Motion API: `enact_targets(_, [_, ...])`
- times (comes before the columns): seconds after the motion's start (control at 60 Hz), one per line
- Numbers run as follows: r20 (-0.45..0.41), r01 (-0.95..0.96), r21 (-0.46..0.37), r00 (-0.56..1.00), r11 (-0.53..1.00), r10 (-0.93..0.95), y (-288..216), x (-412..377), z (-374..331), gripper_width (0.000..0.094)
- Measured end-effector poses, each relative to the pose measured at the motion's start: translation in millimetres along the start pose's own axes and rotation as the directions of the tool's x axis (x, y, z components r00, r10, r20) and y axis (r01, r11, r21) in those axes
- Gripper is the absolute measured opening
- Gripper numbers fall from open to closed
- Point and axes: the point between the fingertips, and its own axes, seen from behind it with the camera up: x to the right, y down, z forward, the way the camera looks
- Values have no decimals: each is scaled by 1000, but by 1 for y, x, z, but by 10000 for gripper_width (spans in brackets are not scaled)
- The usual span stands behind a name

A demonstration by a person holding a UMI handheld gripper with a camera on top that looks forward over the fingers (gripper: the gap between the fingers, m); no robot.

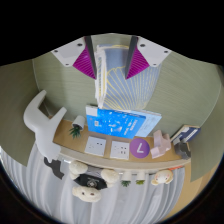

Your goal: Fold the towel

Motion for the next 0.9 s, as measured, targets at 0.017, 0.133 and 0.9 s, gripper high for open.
enact_targets(0.017, [-5, -1, 8, 1000, 1000, 1, -4, -1, -5, 533])
enact_targets(0.133, [-10, -27, 79, 1000, 996, 28, -33, -13, -49, 541])
enact_targets(0.9, [-4, -110, 272, 993, 956, 116, 2, -84, -305, 634])
